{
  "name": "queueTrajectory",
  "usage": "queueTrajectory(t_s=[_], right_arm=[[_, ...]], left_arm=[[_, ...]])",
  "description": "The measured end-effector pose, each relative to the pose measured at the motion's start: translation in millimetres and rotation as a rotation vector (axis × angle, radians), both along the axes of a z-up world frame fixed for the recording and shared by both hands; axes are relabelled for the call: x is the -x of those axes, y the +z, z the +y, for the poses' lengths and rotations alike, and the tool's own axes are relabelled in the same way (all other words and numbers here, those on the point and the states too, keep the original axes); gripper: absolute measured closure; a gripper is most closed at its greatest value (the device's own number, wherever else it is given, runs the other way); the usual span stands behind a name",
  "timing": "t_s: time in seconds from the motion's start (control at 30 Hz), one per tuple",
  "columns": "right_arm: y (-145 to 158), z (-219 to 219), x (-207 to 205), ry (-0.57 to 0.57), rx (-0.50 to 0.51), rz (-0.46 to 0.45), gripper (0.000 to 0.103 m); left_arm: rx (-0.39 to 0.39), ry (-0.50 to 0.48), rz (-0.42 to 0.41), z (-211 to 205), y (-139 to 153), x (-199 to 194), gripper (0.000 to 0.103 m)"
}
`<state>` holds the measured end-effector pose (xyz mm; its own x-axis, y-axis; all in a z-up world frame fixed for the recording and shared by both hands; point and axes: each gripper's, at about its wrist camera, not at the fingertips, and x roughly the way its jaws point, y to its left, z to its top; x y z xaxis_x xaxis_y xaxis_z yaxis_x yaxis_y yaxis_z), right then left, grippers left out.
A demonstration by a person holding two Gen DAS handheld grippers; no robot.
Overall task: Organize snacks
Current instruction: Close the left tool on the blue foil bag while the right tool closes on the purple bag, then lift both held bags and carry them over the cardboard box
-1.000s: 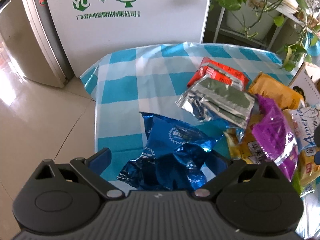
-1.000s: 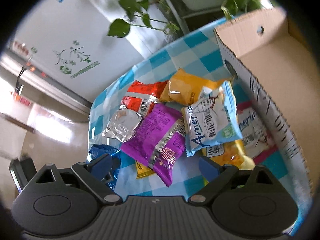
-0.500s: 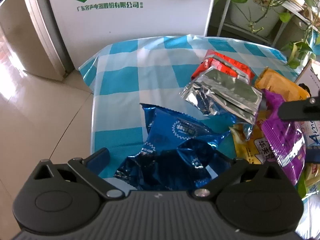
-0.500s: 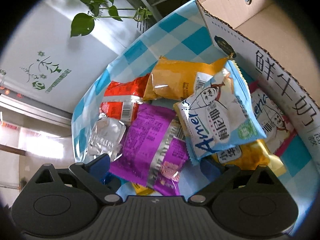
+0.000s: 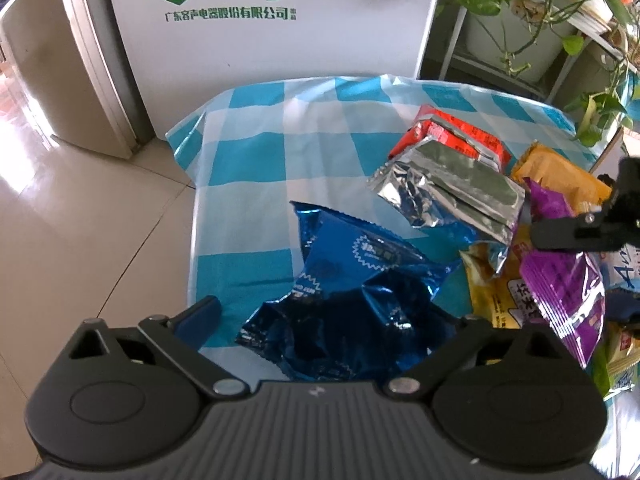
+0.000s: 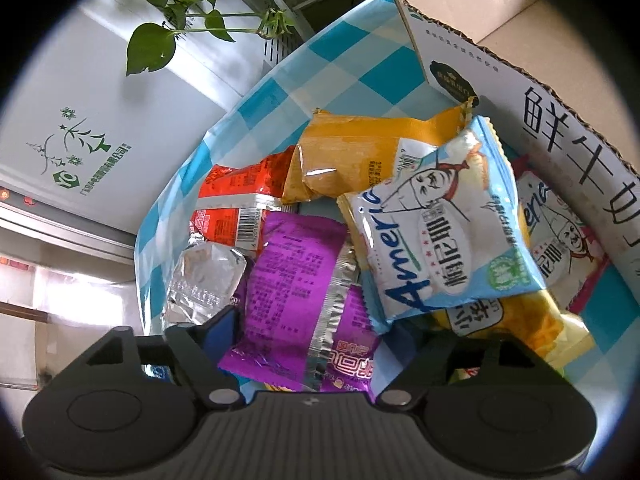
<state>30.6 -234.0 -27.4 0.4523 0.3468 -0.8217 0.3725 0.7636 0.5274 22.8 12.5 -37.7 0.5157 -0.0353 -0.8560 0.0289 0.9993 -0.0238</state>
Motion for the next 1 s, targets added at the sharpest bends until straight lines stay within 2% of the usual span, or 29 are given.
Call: queueTrajectory(t_s=[0.1, 0.43, 1.0], right_arm=[[3.7, -0.4, 3.8, 0.023, 0.0, -0.016, 0.027], [14.7, 8.7, 15.6, 0.146, 0.055, -0.052, 0.027], [29.4, 11.5, 41.9, 0.288, 0.11, -0.103, 0.027]], left_arm=[[0.004, 0.006, -0.017, 4.1, 3.7, 2.3, 0.019], [0.014, 0.053, -0.056, 17.6, 14.1, 20.6, 0.02], [0.005, 0.026, -0.074, 3.6, 18.1, 66.3, 0.02]])
